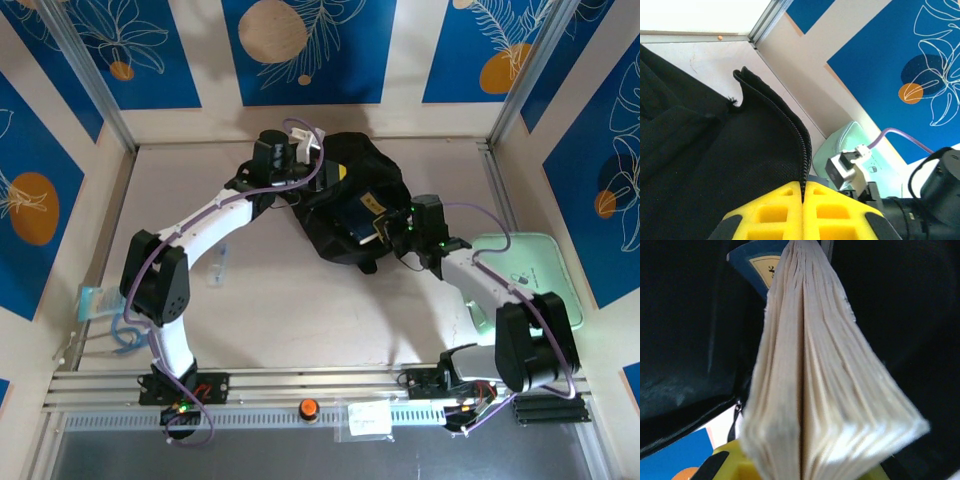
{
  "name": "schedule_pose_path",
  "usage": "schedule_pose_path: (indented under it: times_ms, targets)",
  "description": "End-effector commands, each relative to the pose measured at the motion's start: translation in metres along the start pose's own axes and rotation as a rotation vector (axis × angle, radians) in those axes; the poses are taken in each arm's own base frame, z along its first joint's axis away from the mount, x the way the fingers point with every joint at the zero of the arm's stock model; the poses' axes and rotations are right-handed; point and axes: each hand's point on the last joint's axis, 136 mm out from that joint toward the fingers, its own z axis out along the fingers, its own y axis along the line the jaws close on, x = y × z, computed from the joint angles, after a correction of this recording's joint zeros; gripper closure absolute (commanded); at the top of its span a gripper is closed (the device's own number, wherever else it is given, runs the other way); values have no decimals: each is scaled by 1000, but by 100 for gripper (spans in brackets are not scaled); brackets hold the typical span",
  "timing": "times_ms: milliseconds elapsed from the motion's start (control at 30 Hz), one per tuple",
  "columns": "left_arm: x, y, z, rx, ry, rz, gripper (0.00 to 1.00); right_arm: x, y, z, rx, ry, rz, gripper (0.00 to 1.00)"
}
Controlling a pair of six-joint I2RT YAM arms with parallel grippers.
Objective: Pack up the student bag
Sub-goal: Place the book in the student bag.
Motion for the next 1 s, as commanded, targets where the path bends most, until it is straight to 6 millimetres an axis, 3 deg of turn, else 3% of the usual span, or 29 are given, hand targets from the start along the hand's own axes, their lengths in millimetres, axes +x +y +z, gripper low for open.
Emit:
schedule_pose_path:
  times_ms: [0, 200, 367, 600, 833, 967]
  targets:
    - [-24, -45, -16, 111, -68, 83, 100, -6, 29, 4, -75, -15, 4, 100]
    - [-24, -47, -18, 116, -73, 84, 100, 3, 29, 20, -73, 47, 84, 100]
    - [-26, -49, -19, 120, -78, 87, 100, 7, 0, 21, 11, 30, 163, 100]
    - [-26, -50, -18, 133, -82, 82, 100, -8, 17, 32, -23, 18, 113, 100]
    - [-27, -50, -17, 141, -88, 68, 100, -41, 13, 67, 4, -110, 75, 100]
    - [-26, -49, -16, 141, -86, 60, 100, -45, 18, 93, -5, -78, 70, 98]
